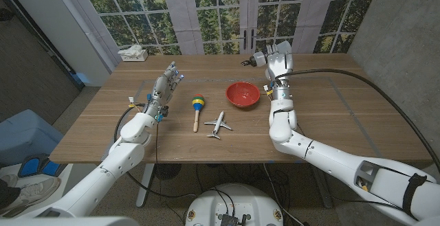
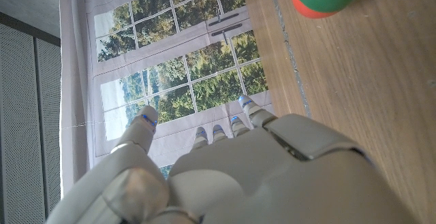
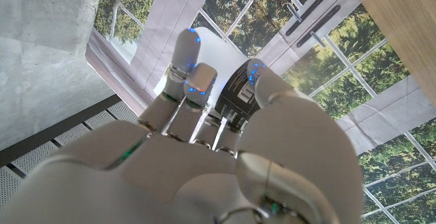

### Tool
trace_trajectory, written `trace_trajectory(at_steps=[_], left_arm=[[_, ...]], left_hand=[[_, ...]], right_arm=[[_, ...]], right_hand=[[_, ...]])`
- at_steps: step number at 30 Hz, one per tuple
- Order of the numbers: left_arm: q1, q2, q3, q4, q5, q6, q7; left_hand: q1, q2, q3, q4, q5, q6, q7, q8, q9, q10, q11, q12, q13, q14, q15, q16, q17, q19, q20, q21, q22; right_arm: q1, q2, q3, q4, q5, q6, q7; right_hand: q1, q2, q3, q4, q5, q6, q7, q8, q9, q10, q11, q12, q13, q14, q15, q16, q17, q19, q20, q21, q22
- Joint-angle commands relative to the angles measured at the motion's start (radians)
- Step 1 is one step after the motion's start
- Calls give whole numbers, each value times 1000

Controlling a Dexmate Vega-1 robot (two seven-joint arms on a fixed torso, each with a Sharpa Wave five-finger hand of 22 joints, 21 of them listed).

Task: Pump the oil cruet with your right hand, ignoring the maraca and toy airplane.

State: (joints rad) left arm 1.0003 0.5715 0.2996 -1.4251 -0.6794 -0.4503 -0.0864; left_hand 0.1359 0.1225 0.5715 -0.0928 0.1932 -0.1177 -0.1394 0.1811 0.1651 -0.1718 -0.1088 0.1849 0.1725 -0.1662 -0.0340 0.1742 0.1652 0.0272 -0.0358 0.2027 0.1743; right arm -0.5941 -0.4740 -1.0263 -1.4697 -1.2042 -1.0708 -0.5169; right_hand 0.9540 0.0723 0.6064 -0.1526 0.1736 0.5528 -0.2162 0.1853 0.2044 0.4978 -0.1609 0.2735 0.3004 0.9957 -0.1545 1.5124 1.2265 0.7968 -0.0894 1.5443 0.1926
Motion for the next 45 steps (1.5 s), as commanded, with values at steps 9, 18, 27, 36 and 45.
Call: trace_trajectory(at_steps=[9, 18, 27, 36, 45], left_arm=[[13, 3, -1, -21, 6, 7, 16], [13, 0, 1, -23, 9, 6, 21], [16, -2, 0, -23, 5, 6, 21], [15, -5, -2, -18, 1, -1, 16], [6, -7, 0, -7, -8, 2, 2]], left_hand=[[-1, 52, 10, 0, 2, 1, -6, 1, 5, -49, 10, 1, 3, -75, -83, 1, 2, 4, -51, -4, 3], [0, 54, 11, 1, 2, 1, -4, 1, 5, -47, 8, 2, 3, -74, -81, 2, 2, 5, -50, -4, 3], [0, 59, 14, 5, 3, 1, -2, 1, 5, -44, 9, 3, 2, -73, -80, 2, 3, 7, -50, -3, 3], [1, 61, 16, 8, 3, 0, -2, 1, 5, -43, 9, 4, 2, -72, -80, 3, 3, 7, -50, -3, 3], [1, 61, 18, 9, 3, -1, -1, 0, 5, -42, 9, 3, 2, -72, -82, 3, 3, 8, -51, -3, 3]], right_arm=[[-8, -23, 5, -25, 1, 40, -4], [-15, -51, 17, -48, 12, 112, -27], [-21, -60, 29, -58, 13, 158, -28], [-33, -91, 52, -97, 31, 225, -14], [-52, -160, 94, -141, 85, 377, -60]], right_hand=[[-32, -4, -19, 17, 6, 0, -2, 12, -1, 9, -15, -16, -3, -26, -60, -13, 3, -11, -119, 18, 29], [-28, 46, -22, 1, 13, 305, 1, 59, -8, 224, -38, 5, 15, 15, -62, 14, 8, 23, -122, 15, 109], [19, 61, 0, -17, 16, 447, 54, 58, -9, 333, -13, -4, 34, 26, -63, 18, 7, 33, -125, 14, 99], [212, 46, 43, -38, 3, 537, 122, 76, -6, 463, 1, 43, 90, 70, -64, 27, 6, 56, -129, 12, 108], [321, 9, 47, -38, 11, 586, 163, 79, -11, 493, 46, 59, 138, 98, -64, 28, 9, 76, -131, 13, 100]])
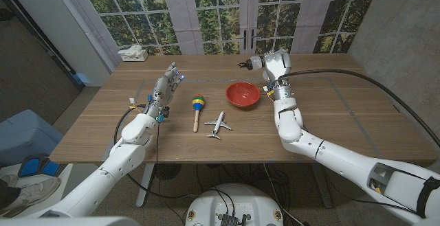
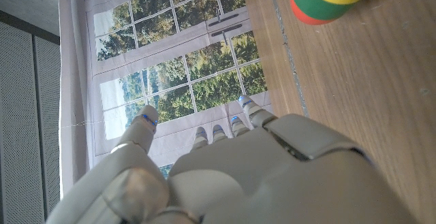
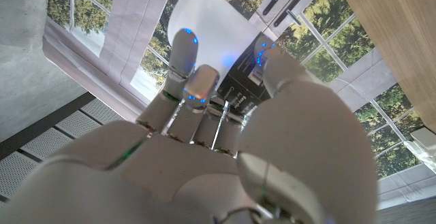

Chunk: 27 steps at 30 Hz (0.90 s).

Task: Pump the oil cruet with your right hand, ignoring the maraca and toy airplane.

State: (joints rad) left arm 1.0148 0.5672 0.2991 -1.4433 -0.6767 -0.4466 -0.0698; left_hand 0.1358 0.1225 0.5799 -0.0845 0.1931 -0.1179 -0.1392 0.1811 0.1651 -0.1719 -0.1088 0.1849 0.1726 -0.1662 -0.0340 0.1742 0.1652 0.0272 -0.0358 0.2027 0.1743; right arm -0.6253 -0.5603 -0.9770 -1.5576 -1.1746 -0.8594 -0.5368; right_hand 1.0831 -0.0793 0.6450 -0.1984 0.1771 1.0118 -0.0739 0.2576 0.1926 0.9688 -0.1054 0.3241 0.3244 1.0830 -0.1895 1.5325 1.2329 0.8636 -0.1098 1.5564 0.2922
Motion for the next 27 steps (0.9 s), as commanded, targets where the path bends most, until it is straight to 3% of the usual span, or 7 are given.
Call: trace_trajectory(at_steps=[1, 8, 21, 22, 27], left_arm=[[-10, -3, 1, 13, -9, -2, -15], [-16, -5, 3, 22, -11, -4, -23], [-19, -5, 1, 27, -12, -6, -25], [-20, -6, 1, 29, -12, -6, -25], [-24, -6, 1, 32, -14, -3, -29]], left_hand=[[1, 60, 9, 1, 3, -1, -1, 0, 5, -42, 7, 3, 2, -72, -82, 3, 3, 8, -51, -3, 3], [1, 58, 9, 1, 3, -4, -1, -1, 5, -43, 5, 3, 2, -72, -82, 2, 2, 7, -52, -4, 3], [1, 54, 9, 1, 3, -8, 0, -2, 5, -46, 5, 2, 2, -73, -83, 1, 2, 6, -53, -4, 3], [1, 54, 9, 1, 3, -8, 0, -2, 5, -45, 5, 2, 2, -73, -83, 1, 2, 6, -53, -4, 3], [1, 53, 9, 1, 2, -9, -1, -2, 5, -46, 5, 2, 2, -73, -82, 1, 2, 5, -53, -4, 3]], right_arm=[[-22, -80, 47, -53, 55, 183, -49], [-28, -103, 73, -66, 78, 277, -61], [-42, -76, 106, -68, 79, 277, -28], [-40, -87, 107, -62, 85, 308, -53], [-46, -69, 117, -60, 85, 289, -52]], right_hand=[[197, 159, 8, 8, 8, 130, 24, 7, 1, 23, -8, 9, 116, 12, -29, 8, 2, 8, -110, 0, -1], [232, 142, 10, 8, 21, 162, 29, 10, -1, 43, 5, 11, 123, 21, -30, 6, 2, 5, -111, -7, -17], [262, 117, 9, 9, 40, 182, 31, 7, -2, 63, 12, 7, 125, 34, -30, 4, 2, 16, -111, -10, -39], [262, 116, 9, 9, 41, 183, 31, 7, -2, 63, 11, 7, 124, 35, -30, 4, 2, 16, -111, -10, -39], [268, 109, 9, 10, 46, 186, 31, 5, -2, 65, 11, 5, 126, 38, -29, 3, 2, 18, -111, -10, -45]])
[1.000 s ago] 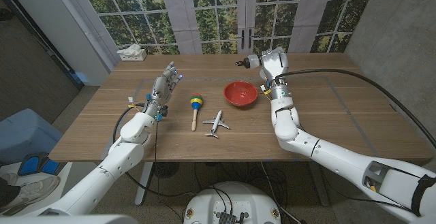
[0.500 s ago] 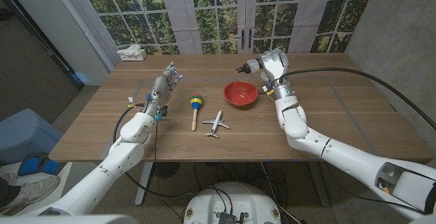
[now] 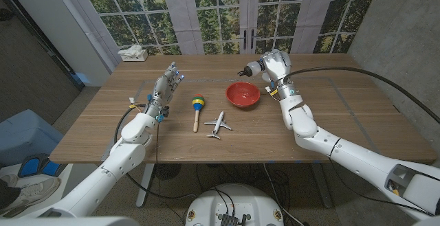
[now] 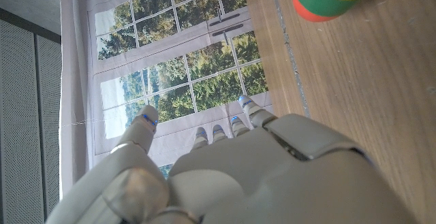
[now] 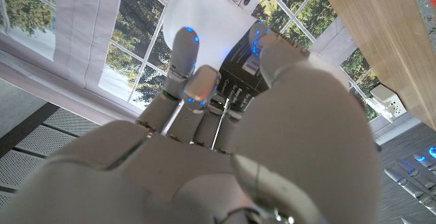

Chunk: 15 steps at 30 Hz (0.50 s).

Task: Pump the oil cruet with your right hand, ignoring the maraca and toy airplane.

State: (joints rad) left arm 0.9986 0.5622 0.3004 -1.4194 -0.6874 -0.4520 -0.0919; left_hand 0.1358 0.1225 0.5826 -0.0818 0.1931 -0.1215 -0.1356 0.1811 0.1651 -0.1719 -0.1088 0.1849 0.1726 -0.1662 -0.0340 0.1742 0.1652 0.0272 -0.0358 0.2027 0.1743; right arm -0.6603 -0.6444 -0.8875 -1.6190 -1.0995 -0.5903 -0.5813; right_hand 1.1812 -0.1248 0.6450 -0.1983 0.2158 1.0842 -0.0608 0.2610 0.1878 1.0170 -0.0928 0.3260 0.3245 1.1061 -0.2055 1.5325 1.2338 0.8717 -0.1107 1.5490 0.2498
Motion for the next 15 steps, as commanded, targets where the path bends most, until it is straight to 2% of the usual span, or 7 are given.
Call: trace_trajectory(at_steps=[1, 3, 8, 12, 15], left_arm=[[-10, -1, 0, 10, -3, 1, -6], [-14, -2, 1, 14, -2, 1, -9], [-23, -3, 3, 22, -3, 3, -15], [-30, -4, 5, 27, -1, 5, -16], [-35, -4, 6, 29, -2, 10, -19]], left_hand=[[1, 53, 6, -2, 2, -5, -4, -2, 5, -46, 5, 2, 2, -73, -82, 1, 2, 5, -53, -4, 3], [1, 53, 6, -2, 2, -5, -4, -2, 5, -46, 5, 2, 2, -73, -82, 1, 2, 5, -53, -4, 3], [1, 51, 5, -2, 2, -6, -5, -2, 5, -46, 4, 2, 2, -73, -84, 1, 2, 5, -53, -5, 3], [1, 50, 5, -3, 2, -5, -5, -1, 5, -46, 3, 2, 2, -73, -84, 1, 2, 5, -53, -5, 3], [1, 50, 5, -3, 2, -5, -5, -1, 5, -46, 4, 2, 2, -73, -83, 1, 1, 5, -52, -5, 3]], right_arm=[[-12, 13, 31, 5, 18, 32, -19], [-14, 21, 34, 10, 22, 30, -30], [-20, 25, 45, 19, 46, 45, -67], [-26, 36, 55, 21, 67, 40, -80], [-27, 47, 55, 30, 68, 23, -89]], right_hand=[[170, 154, 9, 10, 8, 113, 18, 1, 3, 17, -1, 3, 126, 15, -14, 3, 1, 10, -110, -3, -3], [174, 150, 9, 11, 13, 107, 20, -4, 3, 16, 4, 1, 129, 17, -13, 2, 1, 11, -110, -3, -8], [173, 149, 4, 20, 22, 84, 15, -18, 6, 5, -4, -4, 140, 17, -12, -2, 0, 13, -110, -2, -17], [154, 156, -11, 36, 26, 51, -14, -35, 12, -23, -32, -22, 152, 9, -12, -15, -2, 4, -108, -1, -28], [135, 162, -24, 44, 20, 15, -16, -48, 15, -48, -38, -39, 157, 1, -12, -23, -3, -4, -108, 1, -34]])
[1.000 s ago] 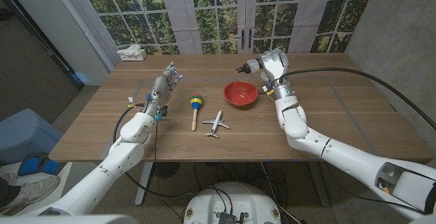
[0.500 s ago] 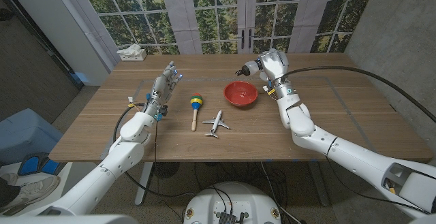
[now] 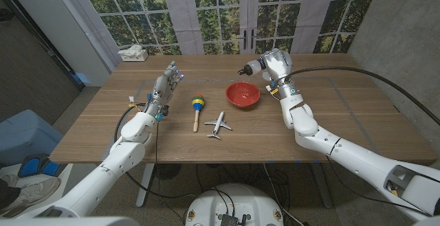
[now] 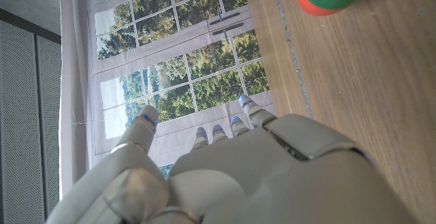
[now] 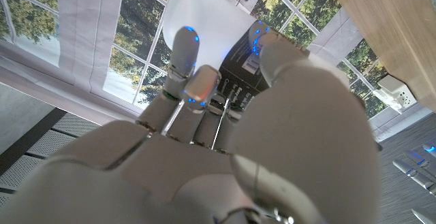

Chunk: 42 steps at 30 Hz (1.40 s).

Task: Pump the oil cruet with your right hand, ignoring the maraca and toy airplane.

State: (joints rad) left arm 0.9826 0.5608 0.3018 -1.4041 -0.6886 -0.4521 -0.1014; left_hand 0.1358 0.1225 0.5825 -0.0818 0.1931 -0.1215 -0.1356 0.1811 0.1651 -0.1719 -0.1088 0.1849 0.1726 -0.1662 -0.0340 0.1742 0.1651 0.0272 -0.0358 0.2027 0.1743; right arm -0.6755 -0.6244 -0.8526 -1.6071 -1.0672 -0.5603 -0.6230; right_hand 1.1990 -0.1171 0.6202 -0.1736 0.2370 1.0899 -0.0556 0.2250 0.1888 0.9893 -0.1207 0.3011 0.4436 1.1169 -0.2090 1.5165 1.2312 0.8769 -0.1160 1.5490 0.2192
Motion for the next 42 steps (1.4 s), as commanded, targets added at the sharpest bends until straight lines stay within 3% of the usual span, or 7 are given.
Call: trace_trajectory(at_steps=[1, 7, 14, 22, 27, 31, 42], left_arm=[[-20, -2, 5, 12, 1, 12, -7], [-29, -3, 8, 19, 1, 17, -10], [-38, -5, 11, 28, 2, 21, -11], [-51, -6, 16, 36, 5, 29, -15], [-63, -10, 20, 46, 4, 31, -24], [-70, -12, 24, 52, 7, 31, -26], [-76, -12, 26, 52, 8, 35, -29]], left_hand=[[2, 50, 5, -3, 2, -5, -5, -1, 5, -46, 4, 2, 2, -72, -83, 1, 1, 5, -52, -5, 3], [2, 48, 5, -4, 1, -5, -6, -1, 5, -46, 3, 2, 2, -73, -84, 1, 1, 5, -52, -5, 3], [2, 44, 3, -6, 1, -4, -7, 0, 5, -46, 5, 2, 2, -72, -84, 1, 1, 3, -50, -5, 3], [2, 39, 1, -9, -1, -4, -11, 0, 5, -46, 5, 2, 2, -72, -84, 0, 1, 2, -46, -6, 3], [2, 37, 1, -11, -1, -2, -11, 1, 5, -46, 5, 2, 2, -72, -84, 1, 0, 3, -45, -6, 3], [3, 37, 0, -12, -1, -2, -11, 1, 5, -45, 5, 2, 3, -72, -84, 1, 0, 3, -45, -6, 3], [3, 35, -1, -16, -2, 0, -13, 2, 5, -43, 5, 3, 3, -69, -83, 1, 0, 3, -44, -5, 3]], right_arm=[[-11, 29, 19, 20, 33, -14, -46], [-8, 42, 13, 28, 34, -44, -43], [-9, 44, 17, 30, 66, -37, -52], [-19, 52, 28, 18, 102, -48, -59], [-30, 67, 40, 21, 125, -58, -97], [-38, 69, 49, 11, 149, -60, -103], [-56, 83, 77, -12, 229, -45, -120]], right_hand=[[106, 153, -6, 23, -5, -8, -29, -17, 15, -28, -14, -18, 43, -13, -8, -10, 0, -10, -103, 2, -5], [58, 142, -39, 25, -20, -124, -55, -37, 22, -126, -16, -83, 36, -35, -7, -39, -7, -24, -100, -1, -20], [9, 130, -60, 41, -33, -148, -54, -33, 24, -138, -13, -92, 31, -52, -7, -64, -13, -36, -97, -7, -27], [-96, 114, -98, 77, -65, -181, -55, -29, 25, -168, -7, -104, 21, -69, -7, -109, -19, -38, -94, -21, -39], [-115, 113, -99, 77, -65, -230, -72, -39, 24, -186, -6, -108, 15, -73, -8, -129, -20, -34, -96, -33, -43], [-109, 126, -87, 64, -61, -290, -92, -49, 22, -208, -13, -110, 9, -71, -8, -147, -21, -28, -98, -43, -44], [-131, 121, -90, 58, -62, -372, -88, -50, 19, -251, -11, -115, -3, -63, -8, -172, -20, -21, -97, -50, -43]])
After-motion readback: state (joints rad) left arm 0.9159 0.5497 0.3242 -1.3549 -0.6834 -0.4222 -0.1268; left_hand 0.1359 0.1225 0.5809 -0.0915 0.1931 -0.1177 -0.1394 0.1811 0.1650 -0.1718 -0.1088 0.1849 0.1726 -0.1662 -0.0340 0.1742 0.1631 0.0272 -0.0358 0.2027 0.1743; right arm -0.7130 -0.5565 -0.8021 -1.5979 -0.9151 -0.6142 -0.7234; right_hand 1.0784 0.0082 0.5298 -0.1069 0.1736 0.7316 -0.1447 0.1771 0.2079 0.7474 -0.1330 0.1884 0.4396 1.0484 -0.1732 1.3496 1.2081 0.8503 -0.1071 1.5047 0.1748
